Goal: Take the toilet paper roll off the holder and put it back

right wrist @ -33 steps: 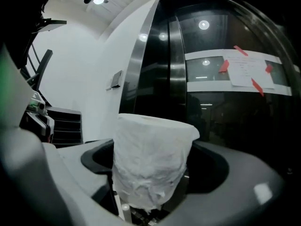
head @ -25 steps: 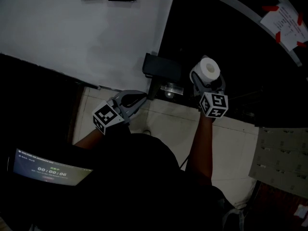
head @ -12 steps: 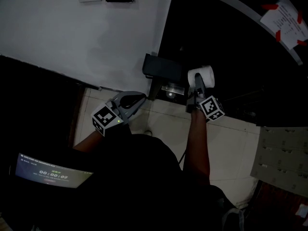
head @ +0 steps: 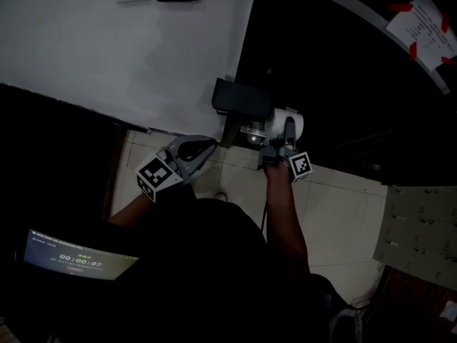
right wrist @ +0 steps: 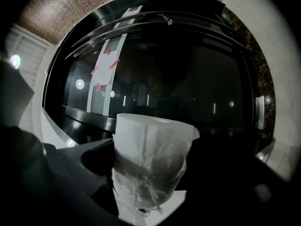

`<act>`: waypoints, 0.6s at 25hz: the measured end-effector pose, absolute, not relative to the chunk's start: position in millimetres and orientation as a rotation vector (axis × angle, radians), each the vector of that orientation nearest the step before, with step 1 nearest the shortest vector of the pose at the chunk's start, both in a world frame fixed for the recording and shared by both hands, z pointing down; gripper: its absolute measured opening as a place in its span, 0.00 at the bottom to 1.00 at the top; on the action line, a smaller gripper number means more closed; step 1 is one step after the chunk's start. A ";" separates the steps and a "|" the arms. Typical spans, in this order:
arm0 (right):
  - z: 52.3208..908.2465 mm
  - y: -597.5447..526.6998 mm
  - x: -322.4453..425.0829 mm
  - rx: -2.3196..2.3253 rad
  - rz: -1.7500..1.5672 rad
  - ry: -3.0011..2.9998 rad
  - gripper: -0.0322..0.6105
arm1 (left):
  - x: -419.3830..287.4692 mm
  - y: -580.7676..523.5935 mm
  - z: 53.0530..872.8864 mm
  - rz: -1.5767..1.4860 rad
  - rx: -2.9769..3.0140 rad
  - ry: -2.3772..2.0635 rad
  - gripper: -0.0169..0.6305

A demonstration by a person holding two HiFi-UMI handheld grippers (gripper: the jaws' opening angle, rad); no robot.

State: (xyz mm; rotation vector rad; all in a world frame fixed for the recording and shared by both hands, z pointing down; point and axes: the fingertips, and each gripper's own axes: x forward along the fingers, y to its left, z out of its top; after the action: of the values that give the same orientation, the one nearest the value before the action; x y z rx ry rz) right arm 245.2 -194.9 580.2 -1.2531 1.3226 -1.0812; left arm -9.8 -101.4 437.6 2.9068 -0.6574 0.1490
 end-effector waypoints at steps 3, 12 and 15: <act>588.4 -196.7 236.6 -1.241 -1.100 1.293 0.75 | -10.2 -101.2 437.4 0.148 2.911 -0.656 0.03; 584.9 -206.3 209.9 -1.224 -1.121 1.339 0.75 | -13.5 -102.0 439.6 0.149 2.908 -0.673 0.03; 585.6 -207.8 196.1 -1.228 -1.152 1.346 0.75 | -13.0 -102.5 439.6 0.154 2.908 -0.675 0.03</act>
State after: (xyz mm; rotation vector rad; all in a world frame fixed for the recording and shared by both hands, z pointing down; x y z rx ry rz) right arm 196.1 -207.8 585.6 -1.2279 1.3456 -1.1521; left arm -13.0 -102.5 439.6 2.9077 -0.6754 0.1544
